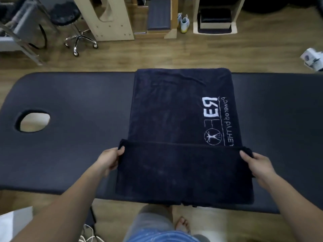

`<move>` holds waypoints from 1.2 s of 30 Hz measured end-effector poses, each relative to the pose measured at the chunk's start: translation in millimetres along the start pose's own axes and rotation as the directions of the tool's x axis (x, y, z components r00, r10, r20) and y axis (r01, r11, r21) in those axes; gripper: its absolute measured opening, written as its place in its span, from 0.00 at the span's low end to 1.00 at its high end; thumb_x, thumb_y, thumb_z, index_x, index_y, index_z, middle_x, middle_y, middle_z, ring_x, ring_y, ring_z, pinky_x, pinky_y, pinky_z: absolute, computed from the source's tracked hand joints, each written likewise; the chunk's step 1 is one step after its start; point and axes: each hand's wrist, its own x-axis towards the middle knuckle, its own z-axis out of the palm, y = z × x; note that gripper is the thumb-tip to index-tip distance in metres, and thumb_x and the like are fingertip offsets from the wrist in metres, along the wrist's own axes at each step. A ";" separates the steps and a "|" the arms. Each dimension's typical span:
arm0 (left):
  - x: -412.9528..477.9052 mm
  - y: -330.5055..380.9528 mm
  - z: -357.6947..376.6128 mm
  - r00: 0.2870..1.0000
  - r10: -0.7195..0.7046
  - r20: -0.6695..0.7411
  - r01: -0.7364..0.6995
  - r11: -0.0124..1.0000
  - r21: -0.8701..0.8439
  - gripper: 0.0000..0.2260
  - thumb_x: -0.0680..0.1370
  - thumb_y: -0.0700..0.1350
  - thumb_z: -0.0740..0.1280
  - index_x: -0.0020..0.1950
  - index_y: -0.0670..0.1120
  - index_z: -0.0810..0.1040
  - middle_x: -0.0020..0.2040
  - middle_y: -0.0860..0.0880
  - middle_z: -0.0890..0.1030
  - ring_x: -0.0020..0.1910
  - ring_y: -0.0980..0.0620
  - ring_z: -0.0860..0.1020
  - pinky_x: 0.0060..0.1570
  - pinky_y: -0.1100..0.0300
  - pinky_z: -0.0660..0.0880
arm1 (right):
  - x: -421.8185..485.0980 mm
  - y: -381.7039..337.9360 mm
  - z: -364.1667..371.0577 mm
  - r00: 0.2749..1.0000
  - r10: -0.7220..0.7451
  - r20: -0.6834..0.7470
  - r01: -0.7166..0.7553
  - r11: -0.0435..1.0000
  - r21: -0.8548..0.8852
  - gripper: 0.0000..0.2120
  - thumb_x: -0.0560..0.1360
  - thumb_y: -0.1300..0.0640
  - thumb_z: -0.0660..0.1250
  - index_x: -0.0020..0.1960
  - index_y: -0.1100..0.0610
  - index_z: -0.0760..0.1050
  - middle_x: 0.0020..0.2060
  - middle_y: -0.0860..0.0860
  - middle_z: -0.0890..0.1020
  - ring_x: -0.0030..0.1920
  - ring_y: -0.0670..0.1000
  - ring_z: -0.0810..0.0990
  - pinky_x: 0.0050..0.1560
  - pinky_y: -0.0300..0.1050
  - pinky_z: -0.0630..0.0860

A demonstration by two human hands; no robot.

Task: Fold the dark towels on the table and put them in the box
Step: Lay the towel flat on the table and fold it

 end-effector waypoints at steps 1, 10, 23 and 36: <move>4.0 -1.8 2.0 1.000 -0.025 -0.014 0.024 0.999 -0.033 0.10 0.82 0.51 0.65 0.49 0.46 0.80 0.39 0.48 0.77 0.35 0.50 0.72 0.36 0.58 0.67 | 3.7 -1.6 2.6 1.000 -0.001 -0.006 0.001 1.000 -0.004 0.07 0.77 0.53 0.70 0.53 0.54 0.80 0.44 0.51 0.83 0.44 0.52 0.81 0.40 0.44 0.75; 18.7 3.6 -7.8 0.966 0.189 -0.177 -0.185 0.982 0.039 0.15 0.84 0.51 0.60 0.43 0.44 0.76 0.41 0.46 0.81 0.41 0.46 0.80 0.37 0.56 0.71 | 19.6 -5.4 8.2 0.998 0.053 0.021 -0.053 0.998 -0.015 0.08 0.80 0.53 0.66 0.56 0.56 0.76 0.45 0.52 0.82 0.43 0.52 0.80 0.42 0.46 0.76; 18.3 8.2 14.8 0.974 0.218 -0.063 -0.221 0.974 -0.057 0.07 0.79 0.45 0.70 0.54 0.44 0.82 0.51 0.47 0.85 0.49 0.47 0.83 0.45 0.54 0.79 | 33.4 -32.3 -9.2 0.992 -0.073 0.102 0.087 0.985 -0.147 0.05 0.78 0.54 0.69 0.52 0.53 0.78 0.49 0.53 0.82 0.37 0.47 0.79 0.38 0.44 0.73; -21.3 -25.0 29.0 0.889 0.430 -0.159 -0.454 0.872 -0.182 0.06 0.79 0.47 0.70 0.53 0.46 0.81 0.51 0.49 0.84 0.50 0.49 0.81 0.55 0.48 0.77 | -13.8 40.4 -27.0 0.976 -0.027 0.214 0.056 0.989 -0.134 0.12 0.78 0.56 0.69 0.61 0.54 0.78 0.53 0.48 0.83 0.52 0.48 0.80 0.45 0.40 0.73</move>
